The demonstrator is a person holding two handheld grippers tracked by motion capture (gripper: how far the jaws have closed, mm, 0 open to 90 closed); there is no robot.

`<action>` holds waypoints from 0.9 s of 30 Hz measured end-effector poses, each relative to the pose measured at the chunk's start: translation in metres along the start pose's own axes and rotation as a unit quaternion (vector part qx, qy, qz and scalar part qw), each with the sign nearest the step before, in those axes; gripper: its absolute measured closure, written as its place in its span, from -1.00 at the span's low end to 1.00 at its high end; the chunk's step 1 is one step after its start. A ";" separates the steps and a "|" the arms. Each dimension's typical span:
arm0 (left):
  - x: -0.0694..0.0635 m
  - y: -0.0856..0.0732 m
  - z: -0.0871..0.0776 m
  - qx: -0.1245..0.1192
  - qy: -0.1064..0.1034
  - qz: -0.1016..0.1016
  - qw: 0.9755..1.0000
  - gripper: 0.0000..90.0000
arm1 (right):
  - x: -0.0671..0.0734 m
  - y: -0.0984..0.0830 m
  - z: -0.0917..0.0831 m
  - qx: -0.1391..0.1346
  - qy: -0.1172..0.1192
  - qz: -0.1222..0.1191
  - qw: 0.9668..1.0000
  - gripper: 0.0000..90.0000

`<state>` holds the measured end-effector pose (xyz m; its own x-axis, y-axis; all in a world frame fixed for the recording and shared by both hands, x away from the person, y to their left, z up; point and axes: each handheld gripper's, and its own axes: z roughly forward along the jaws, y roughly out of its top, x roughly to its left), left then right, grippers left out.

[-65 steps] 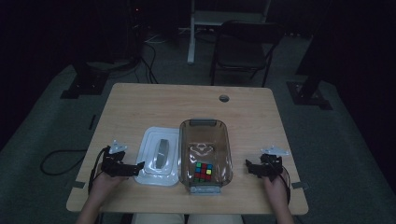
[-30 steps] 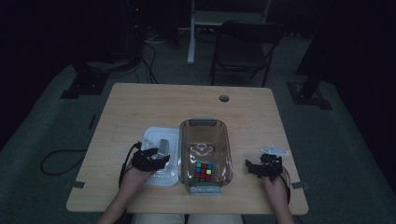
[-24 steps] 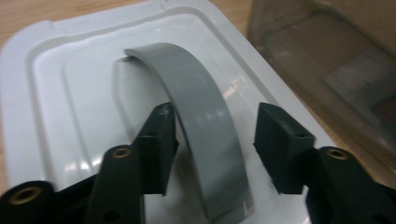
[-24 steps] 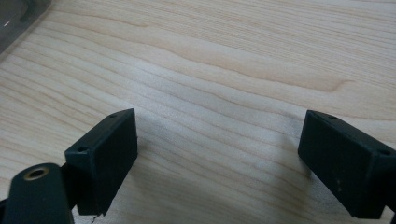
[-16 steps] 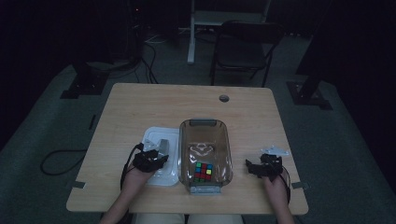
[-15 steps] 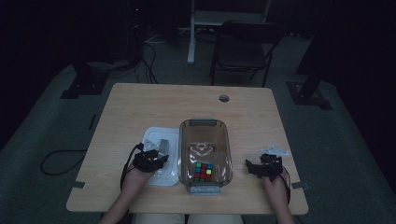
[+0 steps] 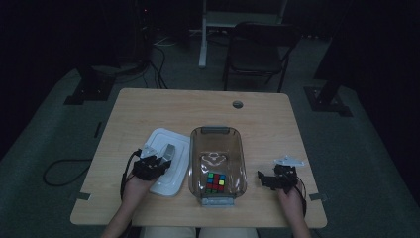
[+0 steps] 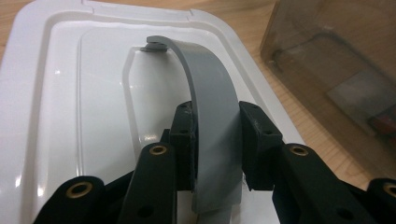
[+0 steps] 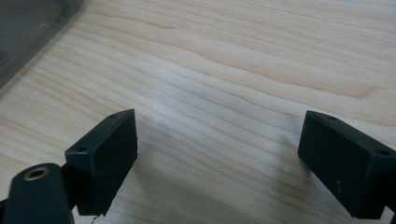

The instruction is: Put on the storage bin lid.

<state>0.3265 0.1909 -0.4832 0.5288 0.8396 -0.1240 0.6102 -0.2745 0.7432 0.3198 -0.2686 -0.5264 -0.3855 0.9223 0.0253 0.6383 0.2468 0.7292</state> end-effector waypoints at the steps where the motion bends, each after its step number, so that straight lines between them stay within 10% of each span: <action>1: 0.000 0.000 0.000 0.000 0.000 0.000 1.000 0.56 | 0.000 0.000 0.000 0.000 0.000 0.000 1.000 -0.74; 27: 0.020 0.007 -0.040 -0.025 -0.005 -0.035 0.999 0.57 | 0.034 0.005 -0.002 -0.021 0.082 -0.054 0.995 -0.74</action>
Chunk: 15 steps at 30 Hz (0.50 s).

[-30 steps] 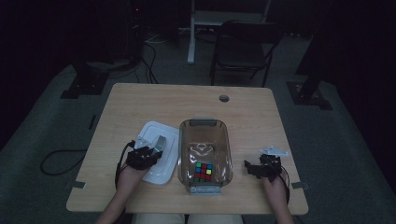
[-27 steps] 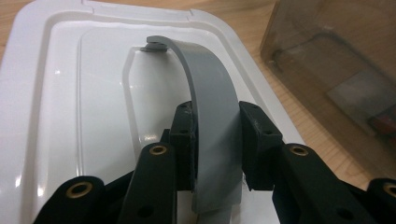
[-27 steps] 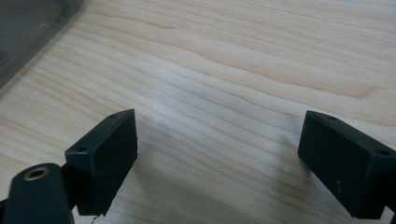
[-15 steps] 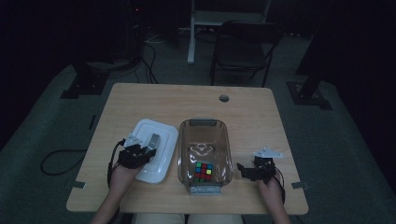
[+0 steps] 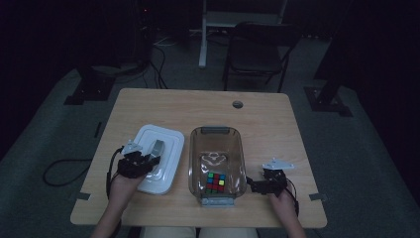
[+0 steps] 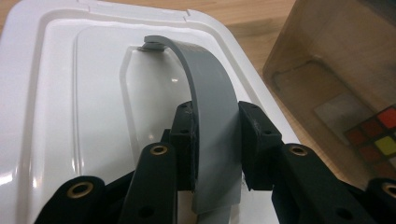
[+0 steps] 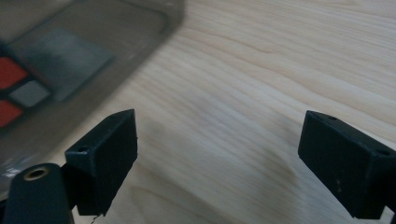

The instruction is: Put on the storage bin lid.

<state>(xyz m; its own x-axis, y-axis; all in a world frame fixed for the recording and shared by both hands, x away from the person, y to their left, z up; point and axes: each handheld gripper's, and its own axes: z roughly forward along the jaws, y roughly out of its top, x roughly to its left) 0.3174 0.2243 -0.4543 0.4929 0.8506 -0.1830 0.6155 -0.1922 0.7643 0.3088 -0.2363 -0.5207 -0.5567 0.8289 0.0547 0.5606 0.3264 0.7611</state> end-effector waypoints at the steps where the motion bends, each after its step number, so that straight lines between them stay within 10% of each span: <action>1: 0.001 0.001 -0.002 -0.002 -0.002 -0.003 1.000 0.57 | 0.001 0.000 0.001 0.001 0.006 -0.002 1.000 -0.74; 15: 0.002 0.014 -0.031 -0.025 -0.019 -0.011 0.999 0.57 | 0.026 0.008 0.006 -0.013 0.039 -0.035 0.999 -0.72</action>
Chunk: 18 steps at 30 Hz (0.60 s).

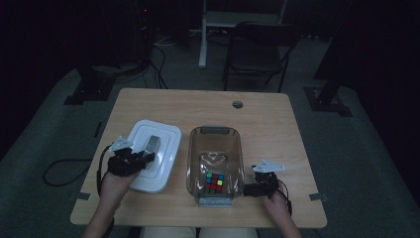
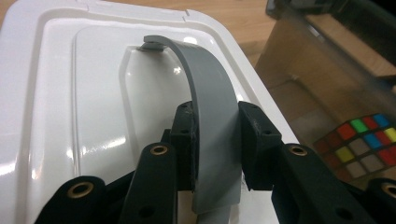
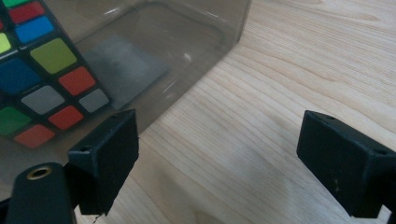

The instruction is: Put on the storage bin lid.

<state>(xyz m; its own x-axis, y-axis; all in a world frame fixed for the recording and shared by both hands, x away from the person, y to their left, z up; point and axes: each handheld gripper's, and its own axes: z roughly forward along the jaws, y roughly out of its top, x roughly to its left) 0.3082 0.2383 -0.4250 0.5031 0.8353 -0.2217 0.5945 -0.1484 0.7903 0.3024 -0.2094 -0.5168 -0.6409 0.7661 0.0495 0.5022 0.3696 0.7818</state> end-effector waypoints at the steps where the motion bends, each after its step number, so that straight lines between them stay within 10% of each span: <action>1: 0.000 0.002 -0.002 -0.002 0.000 0.002 1.000 0.57 | 0.001 0.000 0.000 0.000 0.000 0.001 1.000 -0.72; 10: -0.009 0.019 -0.022 -0.038 -0.012 0.014 0.999 0.58 | 0.011 0.006 0.006 -0.005 0.003 -0.008 1.000 -0.72; 18: -0.025 0.033 -0.024 -0.051 -0.064 0.026 0.996 0.58 | 0.020 0.015 0.015 -0.005 0.009 -0.017 1.000 -0.72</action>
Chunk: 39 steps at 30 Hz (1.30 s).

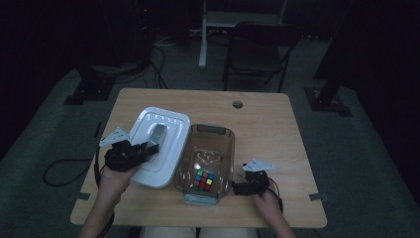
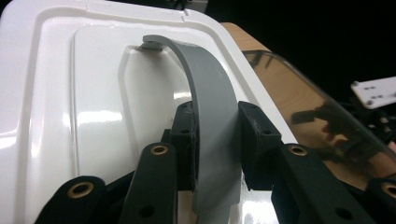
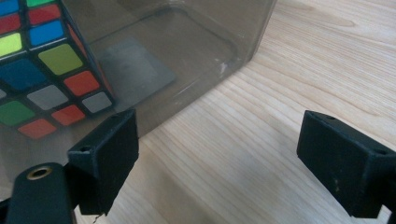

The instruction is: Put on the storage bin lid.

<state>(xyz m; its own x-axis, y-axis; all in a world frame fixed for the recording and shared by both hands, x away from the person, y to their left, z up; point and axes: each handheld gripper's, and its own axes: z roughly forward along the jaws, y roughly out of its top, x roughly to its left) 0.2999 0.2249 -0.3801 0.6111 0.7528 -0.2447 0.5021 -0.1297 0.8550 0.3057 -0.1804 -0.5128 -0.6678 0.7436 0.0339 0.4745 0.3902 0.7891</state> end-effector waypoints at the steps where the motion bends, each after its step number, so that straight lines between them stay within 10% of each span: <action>1: -0.002 0.001 0.001 0.000 -0.004 0.002 1.000 0.58 | 0.001 0.001 0.001 -0.002 -0.001 0.000 1.000 -0.72; 26: -0.022 0.010 0.031 0.032 -0.038 0.030 0.998 0.58 | 0.049 0.037 0.047 -0.005 0.029 -0.029 0.999 -0.73; 39: -0.027 0.013 0.056 0.061 -0.039 0.024 0.997 0.57 | 0.027 0.031 0.030 -0.026 -0.001 -0.002 1.000 -0.73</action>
<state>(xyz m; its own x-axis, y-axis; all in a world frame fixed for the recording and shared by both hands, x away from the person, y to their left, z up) 0.3241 0.1667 -0.3879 0.6798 0.6915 -0.2445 0.5393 -0.2453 0.8056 0.3195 -0.1319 -0.5061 -0.6681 0.7435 0.0299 0.4415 0.3637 0.8203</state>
